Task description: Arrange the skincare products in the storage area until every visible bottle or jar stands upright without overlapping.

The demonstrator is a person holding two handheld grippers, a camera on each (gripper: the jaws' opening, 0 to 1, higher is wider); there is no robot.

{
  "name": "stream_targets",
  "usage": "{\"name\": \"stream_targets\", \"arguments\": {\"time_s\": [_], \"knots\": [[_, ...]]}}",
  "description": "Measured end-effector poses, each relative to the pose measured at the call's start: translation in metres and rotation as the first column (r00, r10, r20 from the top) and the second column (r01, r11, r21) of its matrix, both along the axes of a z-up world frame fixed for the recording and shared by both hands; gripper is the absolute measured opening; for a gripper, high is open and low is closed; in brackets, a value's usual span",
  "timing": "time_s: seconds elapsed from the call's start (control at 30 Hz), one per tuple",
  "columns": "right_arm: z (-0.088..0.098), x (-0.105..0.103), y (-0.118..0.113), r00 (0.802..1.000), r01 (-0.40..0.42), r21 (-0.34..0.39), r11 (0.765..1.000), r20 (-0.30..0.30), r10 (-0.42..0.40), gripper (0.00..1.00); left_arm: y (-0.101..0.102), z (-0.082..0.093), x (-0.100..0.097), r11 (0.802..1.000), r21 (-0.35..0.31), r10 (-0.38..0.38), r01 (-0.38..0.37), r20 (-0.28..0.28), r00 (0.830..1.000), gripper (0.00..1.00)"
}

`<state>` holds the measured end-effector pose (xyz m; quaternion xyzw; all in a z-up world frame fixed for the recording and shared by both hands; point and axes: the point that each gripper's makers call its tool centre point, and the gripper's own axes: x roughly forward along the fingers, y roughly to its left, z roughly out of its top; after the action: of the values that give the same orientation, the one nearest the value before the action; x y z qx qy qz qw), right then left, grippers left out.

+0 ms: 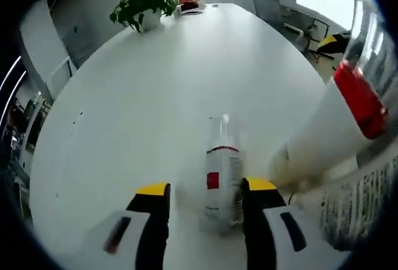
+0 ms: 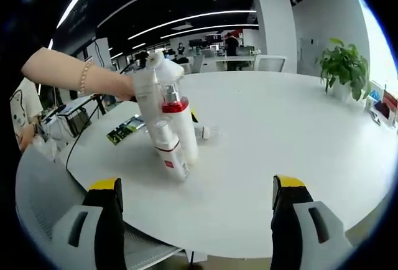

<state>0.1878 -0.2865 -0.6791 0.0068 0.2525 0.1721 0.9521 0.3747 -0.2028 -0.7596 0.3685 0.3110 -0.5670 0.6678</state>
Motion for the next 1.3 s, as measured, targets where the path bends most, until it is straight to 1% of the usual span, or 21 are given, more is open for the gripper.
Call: {"name": "stream_targets", "arguments": {"time_s": [0.03,0.07,0.1,0.13,0.23,0.27,0.3,0.33,0.43,0.5,0.53,0.57,0.63,0.77,0.87,0.97,1.2,1.3], "knots": [[0.000,0.000,0.000,1.000,0.002,0.002,1.000,0.000,-0.002,1.00,0.000,0.001,-0.002,1.000,0.004,-0.010,0.010,-0.006,1.000,0.40],[0.000,-0.001,-0.002,1.000,0.003,0.001,1.000,0.000,-0.003,1.00,-0.002,0.002,-0.002,1.000,-0.018,0.008,-0.008,-0.016,1.000,0.39],[0.000,-0.001,-0.003,1.000,0.006,0.000,1.000,0.000,-0.006,1.00,-0.002,0.000,0.000,1.000,-0.014,0.001,-0.001,-0.018,1.000,0.37],[0.000,-0.001,-0.003,1.000,0.008,0.001,1.000,0.000,-0.008,1.00,-0.004,0.001,-0.001,1.000,-0.016,-0.011,0.011,-0.006,1.000,0.36],[-0.001,-0.002,-0.004,1.000,0.011,-0.001,1.000,-0.002,-0.011,1.00,-0.004,0.000,-0.007,0.999,-0.013,-0.033,0.033,-0.019,0.999,0.26],[-0.002,-0.001,-0.004,1.000,0.013,0.000,1.000,-0.003,-0.013,1.00,-0.004,0.000,-0.008,0.999,-0.011,-0.039,0.039,-0.016,0.999,0.23],[-0.002,-0.001,-0.003,1.000,0.015,0.003,1.000,-0.003,-0.015,1.00,-0.002,0.001,-0.003,1.000,-0.007,0.005,-0.005,-0.013,1.000,0.23],[-0.002,-0.001,-0.003,1.000,0.015,0.004,1.000,-0.002,-0.015,1.00,-0.002,0.000,-0.006,1.000,-0.012,-0.002,0.002,-0.033,0.999,0.23],[-0.003,-0.001,-0.002,1.000,0.012,0.004,1.000,-0.004,-0.012,1.00,-0.001,0.000,-0.006,1.000,-0.006,-0.019,0.019,-0.029,0.999,0.23],[-0.003,0.000,-0.002,1.000,0.012,0.005,1.000,-0.003,-0.012,1.00,0.001,0.000,-0.006,1.000,-0.005,-0.002,0.001,-0.035,0.999,0.23],[-0.003,0.000,-0.002,1.000,0.011,0.005,1.000,-0.003,-0.011,1.00,0.001,0.000,-0.007,1.000,-0.009,0.017,-0.017,-0.053,0.998,0.23],[-0.002,0.000,-0.002,1.000,0.011,0.005,1.000,-0.002,-0.011,1.00,0.002,-0.001,-0.006,1.000,-0.011,0.019,-0.020,-0.056,0.998,0.23],[-0.002,0.001,-0.002,1.000,0.008,0.005,1.000,-0.001,-0.008,1.00,0.002,0.002,-0.008,1.000,-0.010,0.010,-0.010,-0.044,0.999,0.22],[-0.001,0.002,0.000,1.000,0.005,0.007,1.000,0.001,-0.005,1.00,0.001,0.006,-0.004,0.999,-0.025,0.031,-0.032,-0.044,0.999,0.22],[-0.001,0.002,0.002,1.000,-0.001,0.004,1.000,0.001,0.001,1.00,0.003,0.012,0.002,0.998,-0.041,0.051,-0.053,-0.040,0.998,0.22],[0.000,0.002,0.003,1.000,-0.005,0.004,1.000,0.004,0.005,1.00,0.004,0.016,0.002,0.997,-0.050,0.055,-0.056,-0.036,0.998,0.22],[0.002,0.005,0.008,1.000,-0.024,-0.001,1.000,0.013,0.024,1.00,0.011,0.032,0.007,0.991,-0.092,0.092,-0.093,-0.022,0.996,0.22],[0.007,0.007,0.013,0.999,-0.038,-0.004,0.999,0.022,0.038,1.00,0.013,0.046,0.007,0.988,-0.110,0.111,-0.111,-0.010,0.994,0.22]]}}
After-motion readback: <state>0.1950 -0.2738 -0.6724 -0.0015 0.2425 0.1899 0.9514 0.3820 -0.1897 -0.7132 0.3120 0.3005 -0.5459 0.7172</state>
